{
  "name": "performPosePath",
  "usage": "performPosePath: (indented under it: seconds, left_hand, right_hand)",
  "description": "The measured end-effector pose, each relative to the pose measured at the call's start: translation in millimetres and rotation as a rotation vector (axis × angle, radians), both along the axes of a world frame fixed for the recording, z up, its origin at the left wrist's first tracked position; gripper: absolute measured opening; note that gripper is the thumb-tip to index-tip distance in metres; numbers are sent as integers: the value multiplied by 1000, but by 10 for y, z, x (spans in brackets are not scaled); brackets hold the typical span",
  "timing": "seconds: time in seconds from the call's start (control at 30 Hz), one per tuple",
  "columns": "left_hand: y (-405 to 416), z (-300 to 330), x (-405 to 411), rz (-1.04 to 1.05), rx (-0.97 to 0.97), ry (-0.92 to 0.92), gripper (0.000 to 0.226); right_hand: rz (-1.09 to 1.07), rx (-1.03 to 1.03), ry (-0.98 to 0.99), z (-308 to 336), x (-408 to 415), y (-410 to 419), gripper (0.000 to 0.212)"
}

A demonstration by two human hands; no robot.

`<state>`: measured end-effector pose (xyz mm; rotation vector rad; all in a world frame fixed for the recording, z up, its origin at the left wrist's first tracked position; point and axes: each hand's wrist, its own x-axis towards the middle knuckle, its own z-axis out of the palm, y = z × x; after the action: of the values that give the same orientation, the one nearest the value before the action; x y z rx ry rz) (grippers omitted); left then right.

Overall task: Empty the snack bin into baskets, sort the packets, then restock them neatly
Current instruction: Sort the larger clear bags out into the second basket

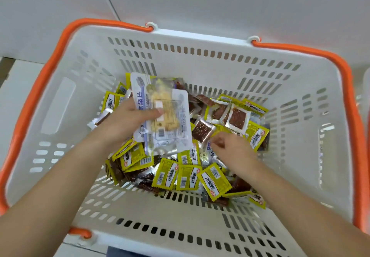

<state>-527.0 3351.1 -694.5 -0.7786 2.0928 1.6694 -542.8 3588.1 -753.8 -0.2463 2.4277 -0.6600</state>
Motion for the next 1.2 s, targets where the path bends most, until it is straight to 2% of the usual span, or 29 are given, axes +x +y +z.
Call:
performPosePath:
  seconds: [0.07, 0.13, 0.27, 0.43, 0.53, 0.67, 0.73, 0.83, 1.0, 1.2]
  left_hand:
    - [-40, 16, -7, -6, -77, 39, 22]
    - [-32, 2, -9, -30, -156, 72, 21]
    - [13, -28, -1, -106, -220, 84, 22]
    - [15, -43, -1, -100, -199, 84, 26]
    - [-5, -48, -3, -69, -174, 95, 25]
    - [-2, -48, -4, -67, -154, 102, 24]
    - [-2, -45, -8, -62, -156, 104, 25]
    - [-7, -47, -7, -65, -168, 108, 26]
    - [11, -47, -3, -63, -208, 106, 26]
    - [7, -46, -15, -99, -272, 114, 26]
  right_hand:
    - [236, 205, 32, -230, 99, 31, 30]
    - [365, 280, 118, -353, 196, 9, 45]
    - [422, 337, 191, -399, 241, -69, 75]
    - [454, 428, 179, -441, 220, -129, 92]
    - [482, 477, 217, -418, 222, -160, 91]
    - [614, 552, 294, -419, 340, -198, 76]
    - [648, 462, 370, -481, 399, -180, 70]
    - [659, 421, 394, -558, 480, -162, 77]
    - [452, 322, 345, -579, 422, -184, 73]
    - [320, 352, 296, -556, 398, -271, 76]
